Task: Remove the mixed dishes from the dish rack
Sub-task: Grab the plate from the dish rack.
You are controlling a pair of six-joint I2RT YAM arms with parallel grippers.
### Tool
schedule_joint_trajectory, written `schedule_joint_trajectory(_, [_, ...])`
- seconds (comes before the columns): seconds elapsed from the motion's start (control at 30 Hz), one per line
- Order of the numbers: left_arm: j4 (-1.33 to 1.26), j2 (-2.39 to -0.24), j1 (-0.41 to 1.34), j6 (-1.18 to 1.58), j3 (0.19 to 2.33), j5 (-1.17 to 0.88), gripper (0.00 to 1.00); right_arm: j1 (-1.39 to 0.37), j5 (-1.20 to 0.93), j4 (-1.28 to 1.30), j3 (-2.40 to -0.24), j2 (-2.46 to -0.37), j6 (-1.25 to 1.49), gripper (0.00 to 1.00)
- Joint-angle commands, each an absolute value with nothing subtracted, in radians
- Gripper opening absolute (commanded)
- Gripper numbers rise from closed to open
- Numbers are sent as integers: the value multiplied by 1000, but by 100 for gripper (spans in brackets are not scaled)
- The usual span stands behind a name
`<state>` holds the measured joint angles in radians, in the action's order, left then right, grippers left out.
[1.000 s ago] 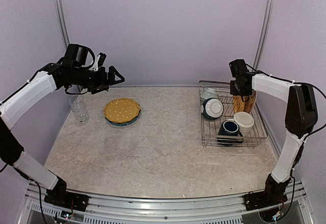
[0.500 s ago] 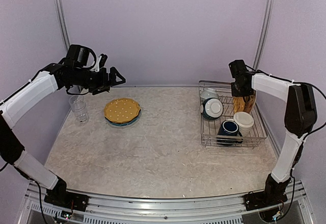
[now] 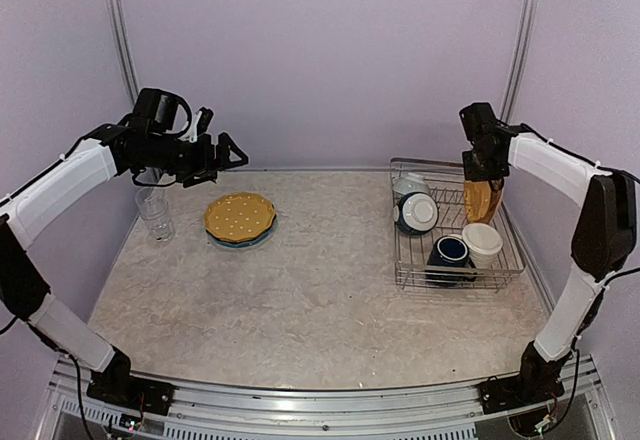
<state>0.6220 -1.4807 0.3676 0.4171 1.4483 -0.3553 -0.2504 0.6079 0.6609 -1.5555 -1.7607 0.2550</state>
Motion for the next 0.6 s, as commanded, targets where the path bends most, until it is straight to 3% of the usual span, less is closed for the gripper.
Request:
schedule_joint_trajectory(0.0, [641, -1496, 373, 416, 1477, -362, 99, -258, 600, 584, -1608, -1626, 217, 0])
schedule_joint_trajectory(0.33, [641, -1503, 376, 417, 1479, -379, 99, -257, 375, 544, -1592, -1487, 295, 0])
schedule_joint_trajectory(0.57, [611, -1538, 375, 452, 1479, -538, 99, -257, 35, 385, -1462, -1352, 462, 0])
